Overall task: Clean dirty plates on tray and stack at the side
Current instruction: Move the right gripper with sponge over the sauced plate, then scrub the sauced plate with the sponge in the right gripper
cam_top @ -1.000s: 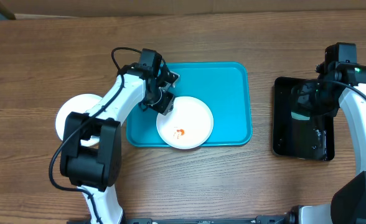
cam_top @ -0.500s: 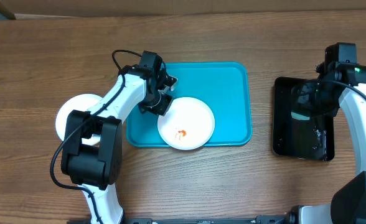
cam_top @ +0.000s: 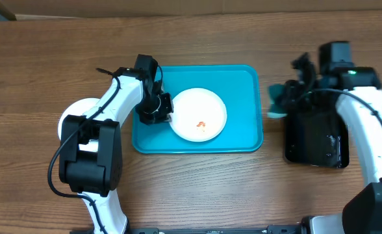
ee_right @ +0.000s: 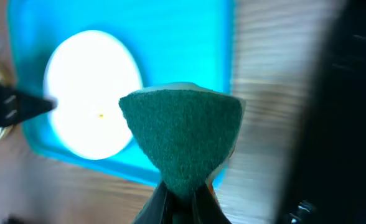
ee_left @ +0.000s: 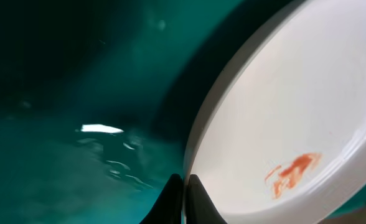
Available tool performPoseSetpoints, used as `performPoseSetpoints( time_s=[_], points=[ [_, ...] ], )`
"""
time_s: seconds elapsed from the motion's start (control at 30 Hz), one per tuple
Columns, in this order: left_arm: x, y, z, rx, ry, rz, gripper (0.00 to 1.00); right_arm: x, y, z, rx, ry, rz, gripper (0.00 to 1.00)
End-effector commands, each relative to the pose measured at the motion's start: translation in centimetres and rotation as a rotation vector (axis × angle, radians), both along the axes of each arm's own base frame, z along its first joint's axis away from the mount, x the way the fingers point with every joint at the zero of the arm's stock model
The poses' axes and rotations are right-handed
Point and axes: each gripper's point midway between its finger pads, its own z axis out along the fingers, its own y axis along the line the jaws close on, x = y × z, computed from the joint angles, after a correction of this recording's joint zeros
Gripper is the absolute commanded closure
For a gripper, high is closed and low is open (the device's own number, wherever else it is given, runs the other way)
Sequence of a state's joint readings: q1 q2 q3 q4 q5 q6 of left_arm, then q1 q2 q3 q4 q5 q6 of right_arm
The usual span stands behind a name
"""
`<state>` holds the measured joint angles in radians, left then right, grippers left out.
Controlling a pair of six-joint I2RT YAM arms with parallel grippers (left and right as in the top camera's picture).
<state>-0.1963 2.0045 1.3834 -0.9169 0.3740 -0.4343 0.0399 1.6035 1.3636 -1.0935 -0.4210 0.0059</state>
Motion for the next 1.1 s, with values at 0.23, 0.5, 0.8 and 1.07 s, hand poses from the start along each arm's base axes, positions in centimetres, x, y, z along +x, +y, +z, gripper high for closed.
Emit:
performPoseSetpoints(
  time_s=[0.23, 0.5, 0.8, 1.07],
  points=[
    [-0.9, -2.6, 0.1, -0.066, 0.086, 0.084, 0.96, -1.3, 8.7, -4.6, -0.133, 0.063, 0.233, 0.96],
    [-1.5, -1.5, -1.0, 0.101, 0.063, 0.058, 0.96, -1.5, 11.9, -7.3, -0.132, 0.093, 0.267, 0.96],
    [-2.4, -2.7, -1.7, 0.191, 0.047, 0.050, 0.96, -2.3, 13.5, -8.3, -0.138, 0.109, 0.305, 0.96],
    [-2.2, -3.1, -1.7, 0.187, 0.035, 0.052, 0.96, -3.7, 14.5, -11.1, -0.155, 0.170, 0.328, 0.96]
  ],
)
